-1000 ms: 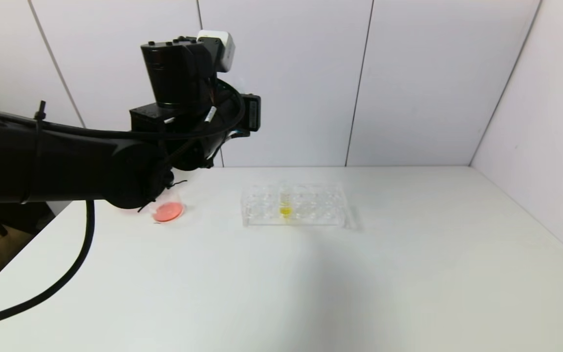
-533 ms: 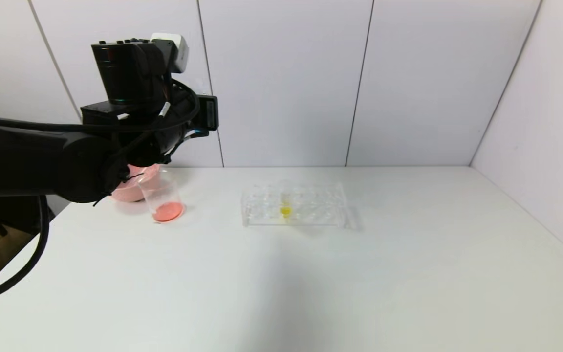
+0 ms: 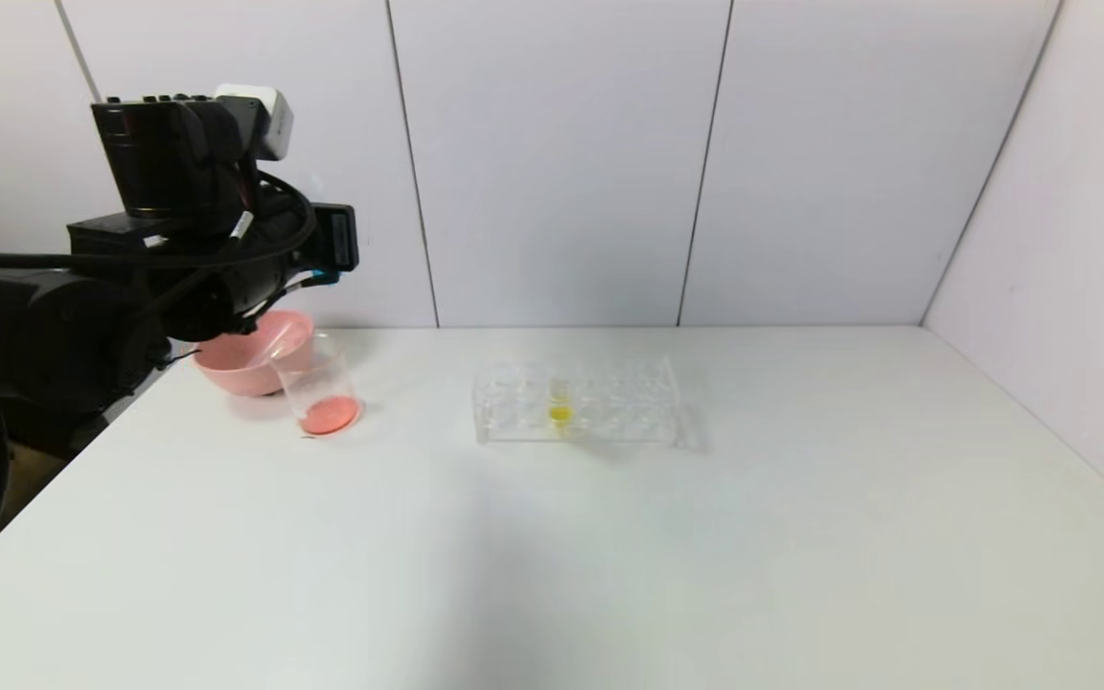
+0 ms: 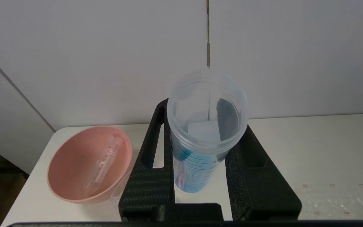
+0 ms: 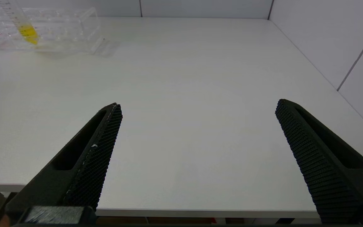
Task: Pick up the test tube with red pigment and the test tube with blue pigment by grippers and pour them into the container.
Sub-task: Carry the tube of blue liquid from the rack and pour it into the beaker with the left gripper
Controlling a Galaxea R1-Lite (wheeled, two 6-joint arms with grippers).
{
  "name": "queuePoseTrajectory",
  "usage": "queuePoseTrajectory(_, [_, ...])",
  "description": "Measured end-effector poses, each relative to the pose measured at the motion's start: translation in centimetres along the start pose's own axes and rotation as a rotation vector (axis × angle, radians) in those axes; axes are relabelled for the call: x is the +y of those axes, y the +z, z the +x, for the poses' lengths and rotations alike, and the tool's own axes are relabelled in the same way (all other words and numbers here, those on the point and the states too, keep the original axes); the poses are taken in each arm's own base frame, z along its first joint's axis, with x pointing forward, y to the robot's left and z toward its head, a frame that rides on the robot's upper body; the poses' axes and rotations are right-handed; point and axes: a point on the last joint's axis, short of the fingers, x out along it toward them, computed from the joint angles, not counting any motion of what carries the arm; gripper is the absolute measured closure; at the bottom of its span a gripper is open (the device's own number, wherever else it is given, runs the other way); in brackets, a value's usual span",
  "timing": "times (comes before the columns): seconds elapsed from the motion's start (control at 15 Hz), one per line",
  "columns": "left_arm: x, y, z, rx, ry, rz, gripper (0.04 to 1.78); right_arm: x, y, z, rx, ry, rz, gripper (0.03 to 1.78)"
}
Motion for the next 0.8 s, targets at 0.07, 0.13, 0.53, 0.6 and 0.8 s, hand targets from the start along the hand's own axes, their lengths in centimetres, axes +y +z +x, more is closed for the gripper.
queuePoseTrajectory(0.07, [0.8,-0.1,0.0,0.004,0.005,-0.002,1.35,0.0,0.0,0.0,0.000,0.000,0.000,0.04])
queuePoseTrajectory(0.13, [1.5,-0.2,0.0,0.007,0.007,-0.015,1.35,0.0,0.0,0.0,0.000,0.000,0.000,0.04])
queuePoseTrajectory(0.53, [6.5,-0.8,0.0,0.025,0.046,-0.047,1.35,0.0,0.0,0.0,0.000,0.000,0.000,0.04])
queuePoseTrajectory(0.6, [7.3,-0.9,0.0,0.027,0.054,-0.048,1.35,0.0,0.0,0.0,0.000,0.000,0.000,0.04])
queuePoseTrajectory(0.8, [9.3,-1.2,0.1,0.034,0.058,-0.049,1.35,0.0,0.0,0.0,0.000,0.000,0.000,0.04])
